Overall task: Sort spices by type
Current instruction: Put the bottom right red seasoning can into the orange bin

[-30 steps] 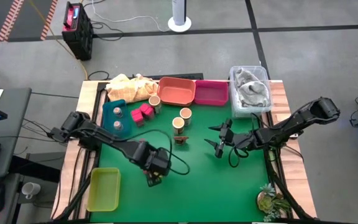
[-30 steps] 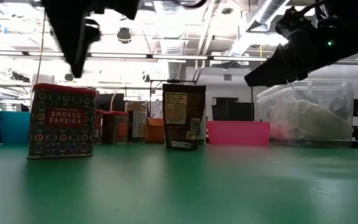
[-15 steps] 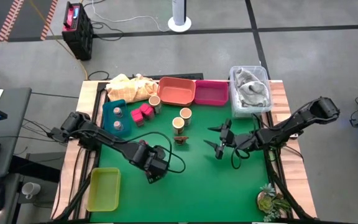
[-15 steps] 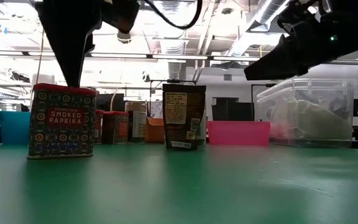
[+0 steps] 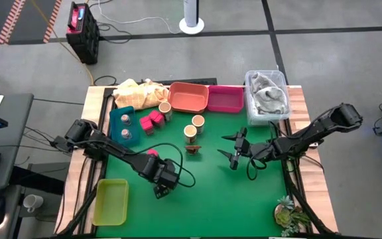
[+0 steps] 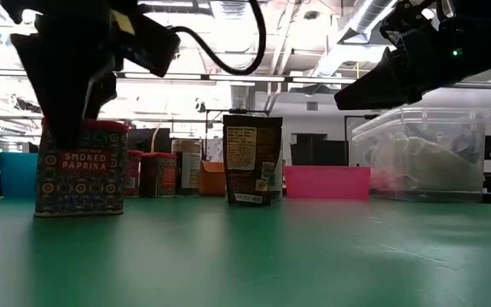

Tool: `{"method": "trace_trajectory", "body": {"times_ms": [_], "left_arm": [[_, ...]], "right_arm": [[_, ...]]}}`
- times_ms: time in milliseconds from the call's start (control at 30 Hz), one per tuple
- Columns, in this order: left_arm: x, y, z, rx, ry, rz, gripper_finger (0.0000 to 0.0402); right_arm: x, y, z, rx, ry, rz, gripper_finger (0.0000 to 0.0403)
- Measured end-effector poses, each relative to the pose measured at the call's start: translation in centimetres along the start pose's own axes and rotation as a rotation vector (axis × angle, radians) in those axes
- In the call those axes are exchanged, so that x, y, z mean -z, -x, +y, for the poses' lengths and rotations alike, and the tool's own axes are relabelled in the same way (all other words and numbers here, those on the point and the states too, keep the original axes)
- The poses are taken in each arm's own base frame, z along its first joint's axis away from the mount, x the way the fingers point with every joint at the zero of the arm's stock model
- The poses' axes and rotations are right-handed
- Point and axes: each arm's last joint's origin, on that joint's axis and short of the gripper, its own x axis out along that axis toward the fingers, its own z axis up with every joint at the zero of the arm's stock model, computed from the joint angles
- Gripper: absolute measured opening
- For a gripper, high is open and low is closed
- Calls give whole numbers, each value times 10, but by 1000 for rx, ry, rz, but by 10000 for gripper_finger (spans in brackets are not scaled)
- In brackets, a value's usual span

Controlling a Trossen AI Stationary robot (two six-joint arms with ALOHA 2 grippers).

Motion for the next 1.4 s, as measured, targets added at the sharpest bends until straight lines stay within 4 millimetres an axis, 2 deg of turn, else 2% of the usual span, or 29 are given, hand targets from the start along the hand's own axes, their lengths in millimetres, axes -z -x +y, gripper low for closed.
{"method": "trace_trajectory", "body": {"times_ms": [100,300,467,633,867,1067,1233,1400], "left_arm": [[0,0,0,6,-26,2,298],[-2,0,1,14,-45,12,208],[-7,10,1,106,-55,79,208],[-9,45,-11,209,-110,107,208],[27,83,-31,147,-136,202,208],[47,91,-41,24,-155,81,208],[36,91,-34,-75,-193,-41,214],[7,89,-13,-133,-233,-83,214]], "right_arm": [[0,0,0,0,3,1,309],[0,0,0,0,7,1,309],[0,0,0,0,4,1,309],[0,0,0,0,2,3,309],[0,0,0,2,3,3,309],[-3,0,0,1,-1,-28,309],[-6,1,2,-21,-20,-51,309],[-6,5,7,-51,-43,-55,309]]}}
